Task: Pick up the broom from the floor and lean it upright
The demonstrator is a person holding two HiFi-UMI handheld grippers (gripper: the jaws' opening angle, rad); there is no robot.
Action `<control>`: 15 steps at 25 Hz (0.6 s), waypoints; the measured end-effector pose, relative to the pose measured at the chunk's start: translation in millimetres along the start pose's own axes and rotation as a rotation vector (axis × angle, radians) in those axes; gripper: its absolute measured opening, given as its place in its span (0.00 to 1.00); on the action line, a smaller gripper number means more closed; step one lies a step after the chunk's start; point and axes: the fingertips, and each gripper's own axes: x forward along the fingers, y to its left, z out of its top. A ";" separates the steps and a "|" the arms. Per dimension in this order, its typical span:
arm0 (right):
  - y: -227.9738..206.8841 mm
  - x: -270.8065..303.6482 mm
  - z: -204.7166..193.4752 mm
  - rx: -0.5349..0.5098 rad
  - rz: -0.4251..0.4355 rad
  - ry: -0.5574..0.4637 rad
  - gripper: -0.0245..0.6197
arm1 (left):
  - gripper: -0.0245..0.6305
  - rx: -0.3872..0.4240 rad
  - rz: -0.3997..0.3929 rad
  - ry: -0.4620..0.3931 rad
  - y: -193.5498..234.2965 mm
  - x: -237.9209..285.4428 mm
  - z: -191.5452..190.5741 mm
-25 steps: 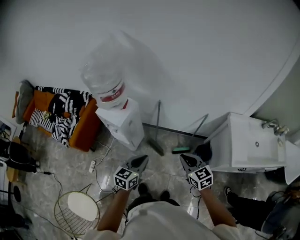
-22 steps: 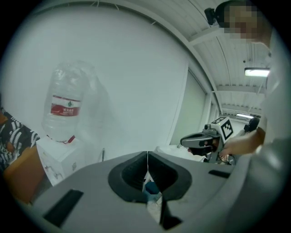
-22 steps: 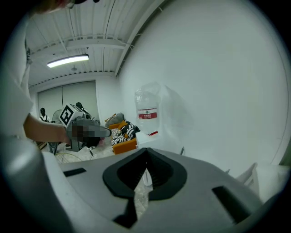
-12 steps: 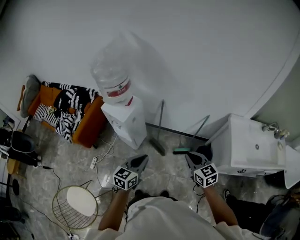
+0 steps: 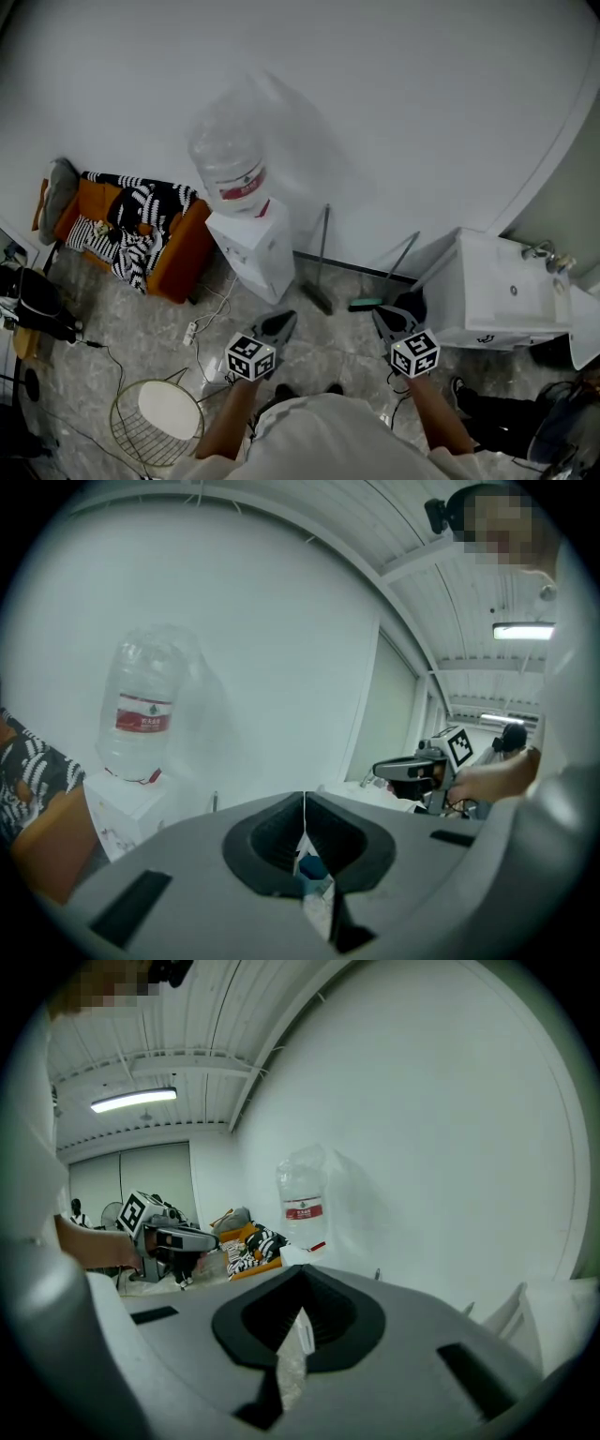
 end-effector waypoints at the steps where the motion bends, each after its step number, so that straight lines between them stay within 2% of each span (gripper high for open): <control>1: 2.0 0.4 0.0 0.001 -0.001 -0.001 0.04 | 0.05 0.001 -0.003 0.001 1.0 -1.1 0.1; 15: 20.6 13.4 0.8 0.015 -0.006 -0.004 0.04 | 0.05 -0.015 -0.008 0.006 17.8 -11.9 -1.7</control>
